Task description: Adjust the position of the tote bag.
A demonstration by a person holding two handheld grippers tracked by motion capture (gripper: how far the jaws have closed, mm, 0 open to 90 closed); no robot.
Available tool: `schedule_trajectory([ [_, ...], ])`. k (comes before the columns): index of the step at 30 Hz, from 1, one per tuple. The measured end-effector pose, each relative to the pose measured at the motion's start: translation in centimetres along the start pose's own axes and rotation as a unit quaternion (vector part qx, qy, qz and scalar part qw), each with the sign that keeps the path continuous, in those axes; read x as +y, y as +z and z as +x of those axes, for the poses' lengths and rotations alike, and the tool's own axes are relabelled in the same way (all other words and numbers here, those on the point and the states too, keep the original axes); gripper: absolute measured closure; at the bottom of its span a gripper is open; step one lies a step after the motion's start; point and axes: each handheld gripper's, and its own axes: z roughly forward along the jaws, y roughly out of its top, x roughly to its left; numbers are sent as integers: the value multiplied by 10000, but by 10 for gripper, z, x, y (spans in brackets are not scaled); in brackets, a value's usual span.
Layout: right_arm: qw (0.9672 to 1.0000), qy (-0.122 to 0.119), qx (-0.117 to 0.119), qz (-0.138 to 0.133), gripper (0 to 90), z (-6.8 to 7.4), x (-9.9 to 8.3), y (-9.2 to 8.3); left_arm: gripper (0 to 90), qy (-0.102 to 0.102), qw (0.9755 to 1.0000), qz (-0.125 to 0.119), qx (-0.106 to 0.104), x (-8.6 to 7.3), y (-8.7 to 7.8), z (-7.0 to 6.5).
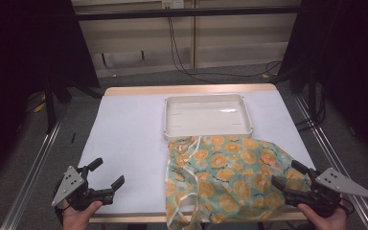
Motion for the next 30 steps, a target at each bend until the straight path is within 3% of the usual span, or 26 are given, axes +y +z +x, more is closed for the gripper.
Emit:
schedule_trajectory([
  [6,9999,-112,-12,4,116,2,2,3,51,-38,10000,68,59,0,1,0],
  [8,9999,-63,103,0,154,2,2,3,51,-73,9999,89,47,0,2,0],
  [13,9991,-275,318,7,262,6,5,4,53,-98,9999,82,36,1,3,-1],
  [18,9986,-135,489,134,307,15,8,12,58,-28,9999,143,-29,1,3,-3],
  [23,9948,-294,927,290,437,25,14,22,58,18,9998,147,-147,2,2,-6],
  [28,9882,-436,1365,533,450,44,15,39,61,36,9997,178,-139,2,1,-7],
  [30,9872,-432,1435,552,448,50,16,46,62,18,9998,162,-144,2,2,-6],
])
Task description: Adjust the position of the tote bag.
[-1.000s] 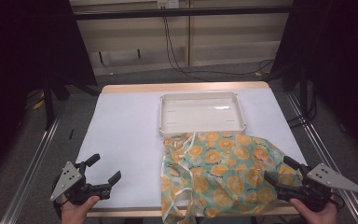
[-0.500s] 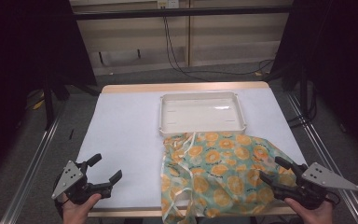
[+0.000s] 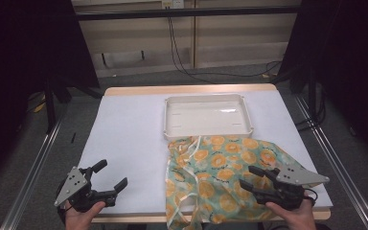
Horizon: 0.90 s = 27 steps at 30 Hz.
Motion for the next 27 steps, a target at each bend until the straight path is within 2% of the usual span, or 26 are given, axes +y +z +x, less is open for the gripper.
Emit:
schedule_trajectory([
  [5,9995,-84,284,76,446,5,11,21,65,-5,10000,56,-7,0,0,-1],
  [9,9981,-203,520,244,438,14,20,39,65,-54,10000,46,-20,0,1,-1],
  [10,9977,-227,577,282,431,17,22,44,65,-14,10000,84,-45,0,1,0],
  [11,9972,-228,651,286,427,19,24,49,66,-74,9999,61,-74,0,1,0],
  [14,9954,-247,836,386,413,24,30,63,70,-82,9998,138,-83,0,1,0],
  [16,9935,-258,1020,441,405,28,33,71,72,-128,9998,96,-130,0,1,-1],
  [20,9911,-258,1192,534,392,34,37,85,72,-133,9999,53,-80,0,0,0],
  [24,9890,-316,1279,676,381,39,37,94,73,-108,9998,53,-126,0,0,0],
  [27,9856,-363,1412,856,382,45,38,107,73,-78,9998,67,-156,1,1,-2],
])
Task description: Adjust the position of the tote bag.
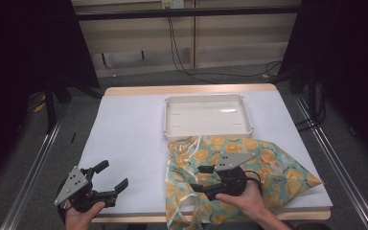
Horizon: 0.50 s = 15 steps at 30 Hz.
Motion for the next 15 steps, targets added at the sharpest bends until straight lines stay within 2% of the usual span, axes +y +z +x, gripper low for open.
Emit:
schedule_trajectory([
  [6,9998,-48,79,185,382,3,-1,14,73,59,10000,23,0,0,0,-1],
  [9,9993,-46,103,368,385,3,-6,22,73,63,10000,24,-1,1,0,-1],
  [13,9988,-79,88,478,380,2,-9,28,73,91,10000,32,5,1,0,-2],
  [15,9980,-83,62,622,358,3,-12,34,73,101,9999,31,3,1,0,-2],
])
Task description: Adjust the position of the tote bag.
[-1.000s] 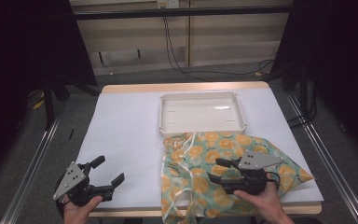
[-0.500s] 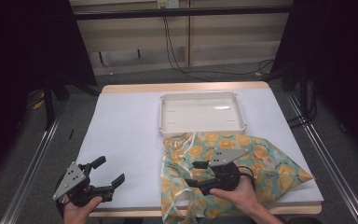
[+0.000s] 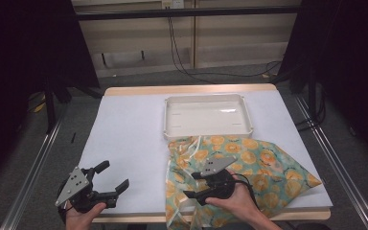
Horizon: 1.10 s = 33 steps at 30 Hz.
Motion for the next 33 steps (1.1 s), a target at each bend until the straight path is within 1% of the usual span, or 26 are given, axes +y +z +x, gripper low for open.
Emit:
schedule_trajectory([
  [2,10000,4,13,21,356,0,0,2,73,-2,10000,1,1,0,0,0],
  [3,9999,-23,-11,124,339,1,-2,6,73,12,10000,18,-12,0,0,0],
  [6,9997,-17,6,252,318,0,-4,13,73,14,10000,17,-13,0,0,0],
  [10,9990,-13,-46,446,318,-2,-8,20,72,14,10000,10,-26,0,0,0],
  [11,9988,-55,-43,485,318,-2,-8,22,73,-4,10000,6,-26,0,0,-1],
  [12,9985,-43,-82,532,320,-2,-9,23,73,-4,10000,6,-26,0,0,-1],
  [13,9984,-49,-69,568,334,-2,-9,24,73,4,10000,8,-22,0,1,0],
  [15,9977,-117,-177,642,356,-1,-10,26,73,13,10000,10,-26,0,1,-1],
  [16,9977,-141,-100,653,370,-1,-10,27,72,26,10000,15,-20,0,1,-1],
  [18,9977,-130,-131,657,380,-1,-11,27,73,47,10000,26,-16,0,1,-1],
  [19,9971,-124,-207,725,395,-1,-11,28,73,53,10000,28,-21,0,1,-1],
  [21,9961,-87,-209,853,428,-3,-13,31,73,56,10000,42,-41,1,2,-1],
  [22,9957,-135,-238,880,447,-4,-14,31,72,56,10000,42,-41,1,2,-1],
  [23,9958,-129,-213,878,464,-4,-14,32,73,59,10000,38,-60,1,3,-1],
  [24,9953,-133,-253,926,476,-4,-15,32,73,59,10000,38,-60,1,3,-1],
  [25,9953,-107,-289,923,507,-4,-15,33,73,79,9999,19,-111,1,3,-3],
  [26,9951,-169,-278,938,527,-4,-15,32,73,125,9999,20,-111,2,3,-3],
  [27,9948,-185,-296,953,550,-4,-15,32,73,122,9999,43,-84,2,3,-3],
  [28,9946,-179,-308,972,571,-4,-15,33,73,132,9998,51,-112,2,4,-3],
  [30,9953,-144,-262,918,608,-4,-15,34,73,126,9998,72,-112,2,4,-3],
  [31,9953,-144,-262,918,608,-4,-15,34,73,126,9998,72,-112,2,4,-3],
  [33,9954,-141,-298,902,661,-5,-15,34,73,114,9999,72,-102,2,4,-3],
])
